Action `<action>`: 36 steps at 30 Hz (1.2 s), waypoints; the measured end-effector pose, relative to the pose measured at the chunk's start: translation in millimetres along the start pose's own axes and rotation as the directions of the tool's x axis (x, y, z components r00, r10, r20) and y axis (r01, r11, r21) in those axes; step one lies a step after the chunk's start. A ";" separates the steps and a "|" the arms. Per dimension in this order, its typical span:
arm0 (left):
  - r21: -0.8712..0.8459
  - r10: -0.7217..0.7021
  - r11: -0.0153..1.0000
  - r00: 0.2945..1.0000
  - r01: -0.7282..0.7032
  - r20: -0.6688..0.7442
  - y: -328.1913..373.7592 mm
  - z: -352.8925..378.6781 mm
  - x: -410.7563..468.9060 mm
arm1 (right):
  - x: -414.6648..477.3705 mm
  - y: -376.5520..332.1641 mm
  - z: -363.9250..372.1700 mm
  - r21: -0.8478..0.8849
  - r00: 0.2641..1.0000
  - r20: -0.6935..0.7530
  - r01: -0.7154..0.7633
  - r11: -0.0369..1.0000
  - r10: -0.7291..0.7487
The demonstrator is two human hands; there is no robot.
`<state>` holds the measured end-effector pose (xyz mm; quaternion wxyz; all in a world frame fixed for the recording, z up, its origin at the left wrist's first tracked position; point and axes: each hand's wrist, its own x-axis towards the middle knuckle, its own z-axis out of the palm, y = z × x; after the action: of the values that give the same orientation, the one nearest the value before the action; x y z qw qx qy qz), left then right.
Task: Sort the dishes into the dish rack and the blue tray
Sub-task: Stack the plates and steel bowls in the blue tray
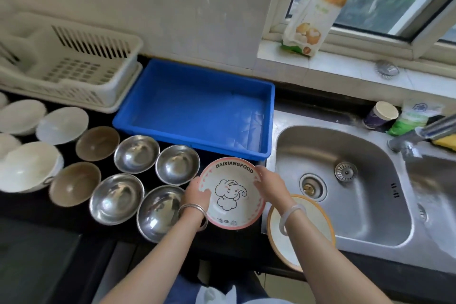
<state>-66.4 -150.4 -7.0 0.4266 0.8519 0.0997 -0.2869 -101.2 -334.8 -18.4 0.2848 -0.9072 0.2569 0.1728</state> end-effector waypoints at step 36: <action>-0.376 -0.023 0.926 0.994 -0.019 -0.106 59.8 -176.5 248.4 | 187.2 -207.4 14.9 0.779 0.968 0.006 -0.161 0.606 0.249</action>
<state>232.2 -67.5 -26.4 0.5759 0.7684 0.1768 -0.2161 164.7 -248.2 -27.3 0.6106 -0.6691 0.4225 0.0304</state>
